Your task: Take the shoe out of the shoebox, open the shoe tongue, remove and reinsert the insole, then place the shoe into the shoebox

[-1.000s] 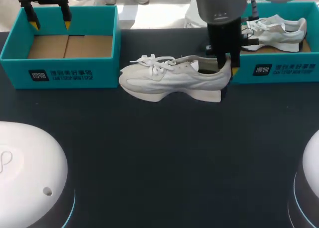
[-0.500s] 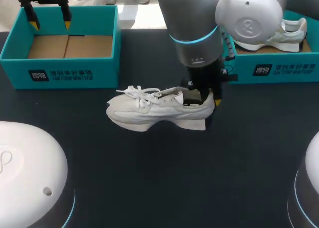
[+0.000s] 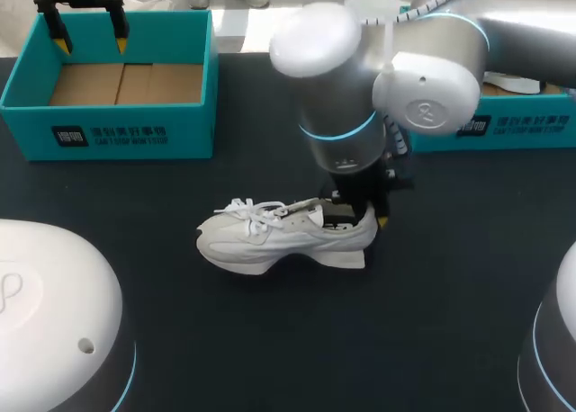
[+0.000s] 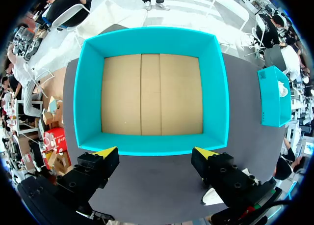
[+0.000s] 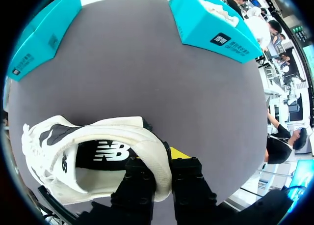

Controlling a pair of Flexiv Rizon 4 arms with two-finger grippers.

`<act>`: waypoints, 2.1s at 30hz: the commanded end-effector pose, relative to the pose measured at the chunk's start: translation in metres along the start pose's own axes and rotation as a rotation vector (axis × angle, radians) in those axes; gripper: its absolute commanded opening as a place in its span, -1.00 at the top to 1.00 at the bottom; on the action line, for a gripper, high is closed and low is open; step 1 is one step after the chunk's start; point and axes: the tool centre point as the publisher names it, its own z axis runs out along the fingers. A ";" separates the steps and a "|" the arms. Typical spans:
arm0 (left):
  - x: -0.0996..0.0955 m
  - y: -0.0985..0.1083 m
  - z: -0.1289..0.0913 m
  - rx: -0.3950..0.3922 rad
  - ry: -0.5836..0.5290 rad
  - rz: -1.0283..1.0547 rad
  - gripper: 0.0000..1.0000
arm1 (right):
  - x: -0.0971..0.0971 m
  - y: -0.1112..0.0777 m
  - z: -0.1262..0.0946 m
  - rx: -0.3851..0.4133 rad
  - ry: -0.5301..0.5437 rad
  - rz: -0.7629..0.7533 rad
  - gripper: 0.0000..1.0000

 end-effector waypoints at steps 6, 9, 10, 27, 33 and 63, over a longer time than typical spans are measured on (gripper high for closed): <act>0.000 0.000 0.000 0.000 0.000 0.000 -1.00 | 0.014 0.000 0.027 0.002 -0.044 0.002 1.00; 0.000 0.000 0.000 0.000 0.000 0.000 -1.00 | 0.015 -0.001 0.034 0.011 -0.063 0.015 1.00; 0.000 0.000 0.000 0.000 0.000 0.000 -1.00 | 0.015 -0.001 0.034 0.007 -0.067 0.018 1.00; 0.000 0.000 0.000 0.000 0.000 0.000 -1.00 | 0.010 -0.003 0.018 0.009 -0.055 0.045 -1.00; 0.000 0.000 0.000 0.000 0.000 0.000 -1.00 | -0.003 -0.003 -0.022 -0.040 0.016 -0.009 -1.00; 0.000 0.000 0.000 0.000 0.000 0.000 -1.00 | -0.008 -0.004 -0.092 -0.295 0.234 -0.804 -1.00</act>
